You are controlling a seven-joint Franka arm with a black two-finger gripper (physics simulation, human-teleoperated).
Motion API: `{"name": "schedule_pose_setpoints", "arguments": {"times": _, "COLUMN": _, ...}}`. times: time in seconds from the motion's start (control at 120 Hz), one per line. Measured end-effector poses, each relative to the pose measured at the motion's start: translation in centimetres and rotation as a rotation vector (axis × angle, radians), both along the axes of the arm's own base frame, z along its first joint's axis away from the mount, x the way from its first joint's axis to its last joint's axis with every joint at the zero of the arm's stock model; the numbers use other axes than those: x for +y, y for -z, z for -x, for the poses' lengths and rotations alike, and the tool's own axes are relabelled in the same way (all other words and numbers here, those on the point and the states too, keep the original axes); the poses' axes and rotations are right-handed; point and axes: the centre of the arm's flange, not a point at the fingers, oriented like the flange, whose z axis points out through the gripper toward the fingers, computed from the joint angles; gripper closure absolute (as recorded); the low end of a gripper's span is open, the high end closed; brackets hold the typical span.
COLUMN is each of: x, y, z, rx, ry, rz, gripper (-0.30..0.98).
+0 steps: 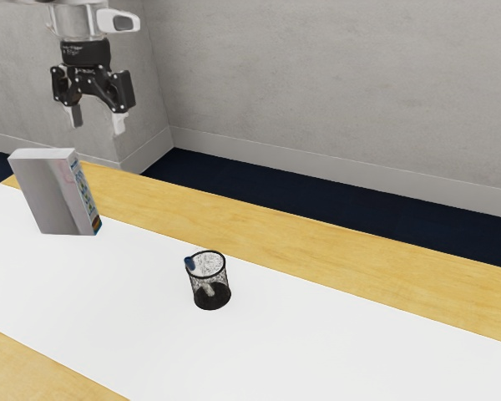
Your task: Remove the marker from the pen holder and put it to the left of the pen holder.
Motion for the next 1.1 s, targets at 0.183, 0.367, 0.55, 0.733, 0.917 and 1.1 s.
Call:
{"name": "schedule_pose_setpoints", "arguments": {"times": 0.183, "x": -5.2, "y": 2.8, "z": -0.4, "rx": -0.076, "ry": 0.096, "rz": -0.017, "gripper": 0.00}}
{"name": "schedule_pose_setpoints", "arguments": {"times": 0.367, "x": 1.4, "y": 16.6, "z": -13.5, "rx": 0.156, "ry": -0.010, "rz": 0.072, "gripper": 0.00}}
{"name": "schedule_pose_setpoints", "arguments": {"times": 0.55, "x": -0.7, "y": 22.2, "z": -15.0, "rx": 0.295, "ry": -0.008, "rz": 0.082, "gripper": 0.00}}
{"name": "schedule_pose_setpoints", "arguments": {"times": 0.733, "x": -4.1, "y": 26.9, "z": -15.4, "rx": 0.392, "ry": 0.003, "rz": 0.082, "gripper": 0.03}}
{"name": "schedule_pose_setpoints", "arguments": {"times": 0.917, "x": -4.1, "y": 31.1, "z": -15.0, "rx": 0.483, "ry": -0.038, "rz": 0.089, "gripper": 0.10}}
{"name": "schedule_pose_setpoints", "arguments": {"times": 1.1, "x": -5.6, "y": 32.6, "z": -14.4, "rx": 0.531, "ry": -0.047, "rz": 0.081, "gripper": 0.28}}
